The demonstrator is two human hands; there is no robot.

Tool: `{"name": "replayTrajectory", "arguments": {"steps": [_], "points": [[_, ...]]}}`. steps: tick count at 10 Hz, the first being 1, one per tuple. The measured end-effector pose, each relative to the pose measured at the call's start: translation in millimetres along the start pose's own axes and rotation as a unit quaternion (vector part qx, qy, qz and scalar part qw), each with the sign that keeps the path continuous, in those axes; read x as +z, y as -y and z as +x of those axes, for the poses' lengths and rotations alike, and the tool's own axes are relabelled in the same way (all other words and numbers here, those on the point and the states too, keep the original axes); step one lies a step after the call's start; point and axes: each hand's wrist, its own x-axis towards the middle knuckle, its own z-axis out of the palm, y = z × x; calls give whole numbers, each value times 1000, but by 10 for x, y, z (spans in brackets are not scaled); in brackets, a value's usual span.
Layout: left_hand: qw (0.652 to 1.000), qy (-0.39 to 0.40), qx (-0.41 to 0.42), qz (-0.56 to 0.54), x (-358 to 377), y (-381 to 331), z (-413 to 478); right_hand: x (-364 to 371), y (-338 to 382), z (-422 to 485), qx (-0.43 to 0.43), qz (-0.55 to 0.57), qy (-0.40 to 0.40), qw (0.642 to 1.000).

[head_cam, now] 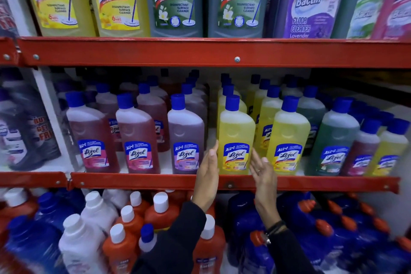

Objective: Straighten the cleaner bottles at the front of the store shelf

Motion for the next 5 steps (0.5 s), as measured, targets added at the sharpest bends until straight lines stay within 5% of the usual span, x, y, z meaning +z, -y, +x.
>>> {"name": "replayTrajectory", "arguments": {"steps": [5], "points": [[999,-25,-12,-40,16,-146,-63,-22,54,-120,-4,-33,-35,999]]}}
